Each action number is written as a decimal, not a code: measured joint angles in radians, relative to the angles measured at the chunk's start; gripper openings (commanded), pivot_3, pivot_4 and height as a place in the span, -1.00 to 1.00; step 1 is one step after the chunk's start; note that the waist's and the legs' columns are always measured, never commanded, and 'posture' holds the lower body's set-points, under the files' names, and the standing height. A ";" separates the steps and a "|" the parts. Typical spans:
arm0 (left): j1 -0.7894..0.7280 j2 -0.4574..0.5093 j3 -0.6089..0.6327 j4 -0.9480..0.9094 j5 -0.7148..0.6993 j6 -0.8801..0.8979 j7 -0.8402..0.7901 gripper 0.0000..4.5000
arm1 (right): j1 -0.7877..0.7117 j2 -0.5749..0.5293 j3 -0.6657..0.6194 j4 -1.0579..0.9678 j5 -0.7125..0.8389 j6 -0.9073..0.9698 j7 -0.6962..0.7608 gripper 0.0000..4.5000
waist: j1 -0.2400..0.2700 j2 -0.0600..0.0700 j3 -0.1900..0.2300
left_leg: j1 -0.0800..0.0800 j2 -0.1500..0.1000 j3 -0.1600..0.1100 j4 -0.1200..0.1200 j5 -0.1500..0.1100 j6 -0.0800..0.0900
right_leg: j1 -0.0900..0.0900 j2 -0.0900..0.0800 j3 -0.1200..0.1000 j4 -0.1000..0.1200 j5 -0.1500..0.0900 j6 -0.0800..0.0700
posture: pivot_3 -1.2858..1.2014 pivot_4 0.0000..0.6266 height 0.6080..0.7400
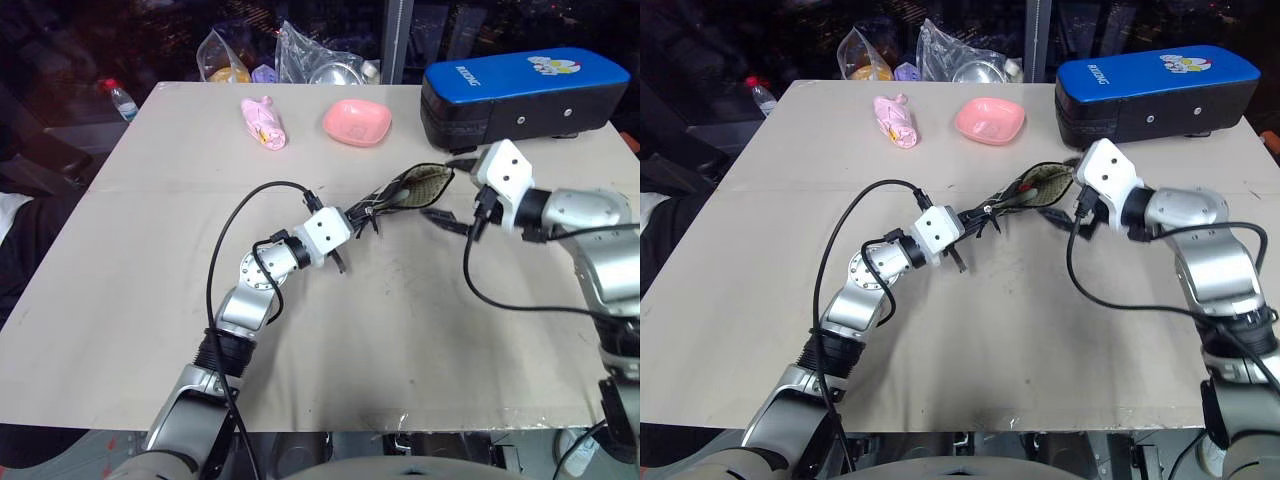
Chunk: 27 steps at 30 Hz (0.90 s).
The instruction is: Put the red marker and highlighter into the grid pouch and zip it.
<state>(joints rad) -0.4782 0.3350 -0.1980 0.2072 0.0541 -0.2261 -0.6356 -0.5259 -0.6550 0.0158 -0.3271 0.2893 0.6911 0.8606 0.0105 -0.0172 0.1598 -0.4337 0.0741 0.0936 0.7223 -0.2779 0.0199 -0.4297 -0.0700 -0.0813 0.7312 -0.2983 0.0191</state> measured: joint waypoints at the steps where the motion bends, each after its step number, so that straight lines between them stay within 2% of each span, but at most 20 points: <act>1: -0.004 -0.002 -0.001 0.008 0.000 -0.001 -0.002 -1.00 | 0.011 0.010 -0.012 -0.030 0.035 0.068 -0.016 0.97 | 0.000 0.000 0.000 | 0.000 0.000 0.000 0.000 0.000 0.000 | 0.000 0.000 0.000 0.000 0.000 0.000 | 0.03 -0.52 0.19; 2: -0.009 -0.005 -0.003 0.014 0.000 -0.002 -0.003 -1.00 | 0.020 0.022 -0.025 -0.048 0.053 0.107 -0.029 0.97 | 0.001 0.000 0.000 | 0.000 0.000 -0.001 0.000 0.000 0.000 | 0.001 0.000 -0.001 0.000 0.000 0.000 | 0.03 -0.52 0.19; 3: -0.023 -0.012 -0.007 0.032 0.000 -0.008 -0.010 -1.00 | 0.050 0.071 -0.062 -0.089 0.110 0.223 -0.084 0.97 | 0.002 0.000 0.000 | 0.000 0.000 -0.002 0.000 0.000 0.000 | 0.001 0.000 -0.001 0.000 0.000 0.000 | 0.03 -0.52 0.19; 8: -0.031 -0.018 -0.013 0.060 0.004 -0.039 -0.020 -1.00 | 0.133 0.131 -0.059 -0.137 0.186 0.401 -0.173 0.97 | 0.002 0.000 0.000 | -0.001 -0.001 -0.002 0.000 0.000 0.000 | 0.001 0.000 -0.001 -0.001 0.000 0.000 | 0.03 -0.52 0.19; 16: -0.031 -0.026 -0.056 0.098 0.025 -0.102 -0.037 -1.00 | 0.073 0.262 -0.020 -0.139 0.229 0.481 -0.288 0.97 | 0.001 0.000 0.000 | -0.001 -0.001 -0.003 0.000 0.000 0.000 | 0.001 0.002 -0.001 -0.001 0.000 0.000 | 0.03 -0.52 0.19; 24: -0.032 -0.029 -0.076 0.118 0.037 -0.125 -0.039 -1.00 | 0.035 0.368 -0.007 -0.055 0.246 0.506 -0.368 0.97 | 0.001 0.000 0.000 | -0.001 -0.001 -0.003 -0.001 0.000 0.000 | 0.001 0.002 -0.001 -0.001 0.000 0.000 | 0.03 -0.52 0.19; 27: -0.032 -0.029 -0.077 0.118 0.040 -0.129 -0.039 -1.00 | 0.025 0.419 -0.034 -0.034 0.265 0.509 -0.398 0.64 | 0.001 0.000 0.000 | -0.001 -0.001 -0.004 -0.001 0.000 0.000 | 0.001 0.002 -0.001 -0.001 0.000 0.000 | 0.03 -0.52 0.19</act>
<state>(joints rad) -0.5102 0.3056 -0.2753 0.3255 0.0939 -0.3549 -0.6744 -0.5006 -0.2365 -0.0178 -0.3608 0.5540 1.2006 0.4622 0.0113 -0.0174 0.1597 -0.4344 0.0733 0.0900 0.7213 -0.2781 0.0202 -0.4292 -0.0679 -0.0822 0.7303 -0.2984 0.0191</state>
